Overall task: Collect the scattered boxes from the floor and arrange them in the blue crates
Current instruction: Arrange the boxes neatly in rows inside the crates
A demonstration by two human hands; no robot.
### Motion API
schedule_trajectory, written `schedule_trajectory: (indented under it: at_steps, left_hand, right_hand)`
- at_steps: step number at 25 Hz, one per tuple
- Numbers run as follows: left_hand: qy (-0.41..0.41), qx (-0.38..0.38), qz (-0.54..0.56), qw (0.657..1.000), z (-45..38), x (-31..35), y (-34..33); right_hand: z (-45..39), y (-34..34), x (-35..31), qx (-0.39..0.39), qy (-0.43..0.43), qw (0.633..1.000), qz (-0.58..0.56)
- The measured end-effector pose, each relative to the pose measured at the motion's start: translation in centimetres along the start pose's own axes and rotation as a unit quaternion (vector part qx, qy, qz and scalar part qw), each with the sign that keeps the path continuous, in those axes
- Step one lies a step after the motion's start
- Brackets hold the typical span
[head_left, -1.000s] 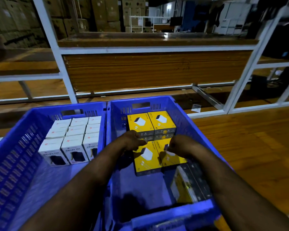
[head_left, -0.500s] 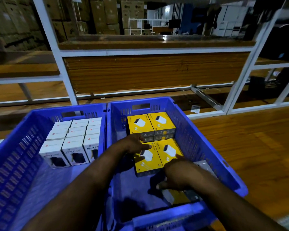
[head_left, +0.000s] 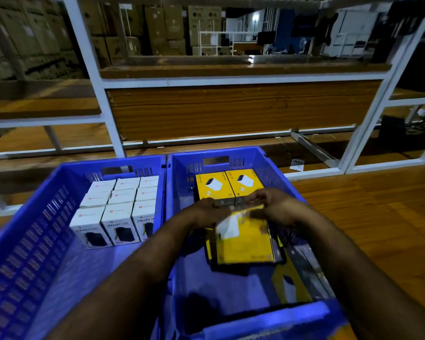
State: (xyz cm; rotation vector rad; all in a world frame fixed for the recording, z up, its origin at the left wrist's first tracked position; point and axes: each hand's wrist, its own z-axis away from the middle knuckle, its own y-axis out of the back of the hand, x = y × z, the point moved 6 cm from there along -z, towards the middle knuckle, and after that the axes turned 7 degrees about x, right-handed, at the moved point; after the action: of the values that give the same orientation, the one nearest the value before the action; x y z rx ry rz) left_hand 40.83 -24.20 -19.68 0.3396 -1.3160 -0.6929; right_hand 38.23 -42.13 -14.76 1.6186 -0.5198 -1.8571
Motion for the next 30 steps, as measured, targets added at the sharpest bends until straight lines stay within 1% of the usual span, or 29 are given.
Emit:
schedule_trajectory:
  at_steps: [1, 2, 3, 5, 6, 7, 8, 10, 11, 12, 13, 14, 15, 16, 17, 18, 19, 20, 21, 22, 23, 24, 26, 27, 28, 30]
  left_hand:
    - [0.011, 0.005, 0.028, 1.000, 0.1, 0.1, 0.3]
    - [0.021, 0.002, 0.070, 0.997, 0.2, 0.0, 0.4]
    - [0.032, -0.011, 0.128, 0.991, 0.2, 0.0, 0.3]
    - [0.065, -0.022, 0.266, 0.961, 0.2, -0.2, 0.5]
    - [0.082, -0.010, 0.319, 0.944, 0.0, -0.3, 0.7]
    - [0.084, 0.006, 0.353, 0.932, -0.2, -0.3, 1.1]
    - [0.076, 0.024, 0.371, 0.925, -0.3, -0.2, 1.4]
    - [0.062, 0.058, 0.380, 0.921, -0.1, 0.2, 2.0]
    - [0.054, 0.076, 0.379, 0.921, 0.0, 0.4, 2.2]
    - [0.050, 0.093, 0.381, 0.919, -0.1, 0.4, 2.4]
    - [0.052, 0.110, 0.393, 0.911, -0.1, 0.4, 2.7]
    - [0.056, 0.115, 0.419, 0.899, -0.2, 0.4, 3.0]
    - [0.071, 0.105, 0.459, 0.879, -0.2, 0.3, 3.1]
    - [0.091, 0.077, 0.503, 0.856, -0.4, 0.1, 3.0]
    - [0.103, 0.037, 0.542, 0.833, -0.4, 0.1, 2.7]
    - [0.114, -0.002, 0.558, 0.822, -0.2, 0.1, 2.5]
    - [0.120, -0.031, 0.562, 0.818, 0.2, 0.2, 2.2]
    - [0.117, -0.049, 0.556, 0.821, 0.6, 0.5, 1.9]
    - [0.110, -0.053, 0.552, 0.825, 0.8, 0.8, 1.7]
    - [0.100, -0.054, 0.547, 0.829, 1.0, 1.3, 1.6]
    - [0.091, -0.046, 0.535, 0.838, 0.9, 1.5, 1.6]
    - [0.085, -0.031, 0.521, 0.849, 0.9, 1.6, 1.7]
    - [0.072, -0.017, 0.502, 0.862, 1.1, 1.8, 1.9]
    - [0.068, -0.013, 0.496, 0.865, 1.1, 1.7, 2.0]
    - [0.064, -0.013, 0.493, 0.868, 1.1, 1.6, 2.1]
    - [0.061, -0.019, 0.488, 0.870, 1.0, 1.3, 2.1]
  right_hand:
    - [-1.0, 1.3, 0.5, 0.056, -0.016, 0.996, -0.070]
    - [-1.7, 2.1, 1.0, 0.107, -0.036, 0.981, -0.157]
    - [-2.3, 2.5, 1.6, 0.142, -0.055, 0.956, -0.251]
    - [-3.1, 2.0, 2.3, 0.159, -0.082, 0.892, -0.414]
    - [-3.3, 1.1, 2.6, 0.153, -0.093, 0.869, -0.461]
    - [-3.4, 0.3, 2.9, 0.145, -0.104, 0.858, -0.481]
    - [-3.5, -0.4, 3.1, 0.139, -0.115, 0.859, -0.479]
    - [-3.1, -1.3, 3.2, 0.104, -0.133, 0.887, -0.429]
    - [-2.7, -1.7, 3.0, 0.066, -0.138, 0.904, -0.400]
    - [-2.2, -2.3, 2.8, 0.024, -0.139, 0.912, -0.385]
    - [-1.8, -2.8, 2.5, -0.006, -0.132, 0.917, -0.377]
    - [-1.7, -3.0, 2.2, -0.016, -0.104, 0.928, -0.356]
    - [-1.9, -2.8, 2.0, 0.005, -0.055, 0.949, -0.312]
    - [-2.2, -2.3, 1.5, 0.046, 0.007, 0.965, -0.257]
    - [-2.1, -1.7, 0.8, 0.091, 0.071, 0.971, -0.211]
    - [-2.0, -1.1, 0.3, 0.139, 0.119, 0.966, -0.180]
    - [-2.0, -0.4, 0.0, 0.181, 0.148, 0.958, -0.166]
    - [-2.0, 0.4, -0.1, 0.221, 0.169, 0.948, -0.153]
    - [-2.1, 1.0, 0.2, 0.253, 0.179, 0.940, -0.140]
    - [-2.3, 1.2, 0.7, 0.272, 0.171, 0.937, -0.137]
    - [-2.4, 1.3, 1.2, 0.276, 0.143, 0.936, -0.163]
    - [-2.7, 1.2, 1.8, 0.267, 0.102, 0.931, -0.226]
    - [-3.0, 0.2, 2.4, 0.217, 0.017, 0.904, -0.369]
    - [-2.9, -0.3, 2.3, 0.183, -0.019, 0.891, -0.414]
    - [-2.9, -0.6, 2.2, 0.158, -0.042, 0.884, -0.438]
    - [-2.8, -0.8, 2.1, 0.140, -0.054, 0.887, -0.436]
